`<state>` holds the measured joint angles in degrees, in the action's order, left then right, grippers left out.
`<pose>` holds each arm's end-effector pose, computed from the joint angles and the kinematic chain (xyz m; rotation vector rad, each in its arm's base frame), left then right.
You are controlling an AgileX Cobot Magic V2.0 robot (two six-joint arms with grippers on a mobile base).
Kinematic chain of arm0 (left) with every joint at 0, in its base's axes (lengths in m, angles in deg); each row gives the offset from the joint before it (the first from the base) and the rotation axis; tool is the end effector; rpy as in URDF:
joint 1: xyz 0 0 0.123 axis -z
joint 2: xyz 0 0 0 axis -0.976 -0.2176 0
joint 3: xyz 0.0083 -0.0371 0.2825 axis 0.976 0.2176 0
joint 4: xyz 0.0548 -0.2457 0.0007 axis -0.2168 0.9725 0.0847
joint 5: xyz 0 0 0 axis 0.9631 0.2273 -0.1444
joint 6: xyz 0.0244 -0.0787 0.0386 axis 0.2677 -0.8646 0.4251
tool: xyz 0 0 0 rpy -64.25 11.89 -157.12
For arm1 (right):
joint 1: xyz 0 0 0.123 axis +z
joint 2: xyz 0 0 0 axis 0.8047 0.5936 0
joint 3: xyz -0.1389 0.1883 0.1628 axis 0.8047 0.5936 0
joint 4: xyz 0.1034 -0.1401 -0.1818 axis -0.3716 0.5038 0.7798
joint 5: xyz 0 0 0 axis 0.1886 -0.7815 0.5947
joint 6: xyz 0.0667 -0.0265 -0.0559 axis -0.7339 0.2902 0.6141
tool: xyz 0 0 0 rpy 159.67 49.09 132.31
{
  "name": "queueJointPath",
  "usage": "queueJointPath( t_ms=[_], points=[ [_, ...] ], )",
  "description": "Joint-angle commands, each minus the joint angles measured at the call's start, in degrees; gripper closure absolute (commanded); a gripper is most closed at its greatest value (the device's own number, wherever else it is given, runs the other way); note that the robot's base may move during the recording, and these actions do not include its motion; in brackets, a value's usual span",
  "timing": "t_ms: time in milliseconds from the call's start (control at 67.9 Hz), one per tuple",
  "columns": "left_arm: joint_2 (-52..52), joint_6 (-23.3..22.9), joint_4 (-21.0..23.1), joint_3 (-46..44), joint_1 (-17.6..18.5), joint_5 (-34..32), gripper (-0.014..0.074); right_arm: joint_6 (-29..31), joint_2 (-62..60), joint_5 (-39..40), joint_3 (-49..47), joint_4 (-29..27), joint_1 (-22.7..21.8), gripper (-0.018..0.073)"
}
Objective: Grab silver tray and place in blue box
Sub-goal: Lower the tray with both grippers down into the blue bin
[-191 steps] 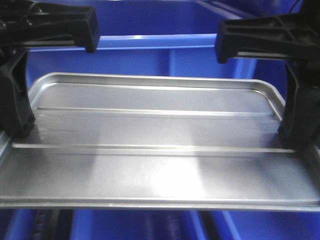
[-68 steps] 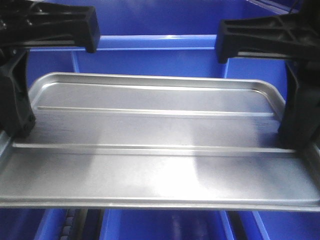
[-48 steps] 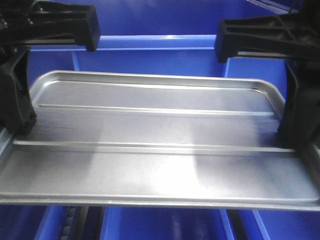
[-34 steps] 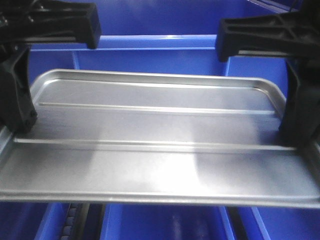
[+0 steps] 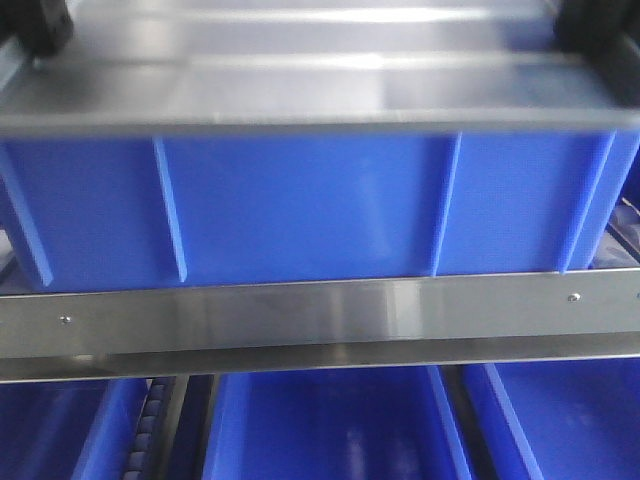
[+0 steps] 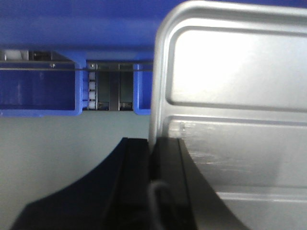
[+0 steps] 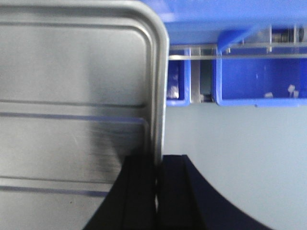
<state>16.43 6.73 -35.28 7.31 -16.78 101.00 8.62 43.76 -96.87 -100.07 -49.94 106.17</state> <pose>0.1520 -0.1907 0.3712 0.0750 2.5287 -0.1620 0.1641 0.1619 0.3697 0.0372 2.5830 0.1630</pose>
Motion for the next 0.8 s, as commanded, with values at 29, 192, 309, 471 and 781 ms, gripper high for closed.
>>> queueJointPath(
  t_ms=[29,192,309,471,781],
  points=[
    [-0.03,6.04,0.45,-6.00,-3.24,-6.23,0.0696,4.61,1.68,7.22,-6.96,-0.03,-1.73,0.0503],
    [-4.70,11.79,0.88,-12.28,-8.66,-8.18,0.0694,7.94,6.64,8.21,-13.82,-0.03,-4.82,0.0503],
    [-8.27,17.61,6.42,-17.31,-12.60,-10.65,0.0685,10.19,10.08,8.87,-18.38,-0.09,-7.18,0.0503],
    [-13.62,21.14,11.61,-23.59,-17.35,-12.90,0.0685,12.23,15.10,9.40,-24.02,-1.49,-11.25,0.0503],
    [-23.14,23.66,12.56,-31.65,-22.24,-16.07,0.0685,16.56,24.82,12.19,-32.71,-6.33,-18.98,0.0503]
  ],
)
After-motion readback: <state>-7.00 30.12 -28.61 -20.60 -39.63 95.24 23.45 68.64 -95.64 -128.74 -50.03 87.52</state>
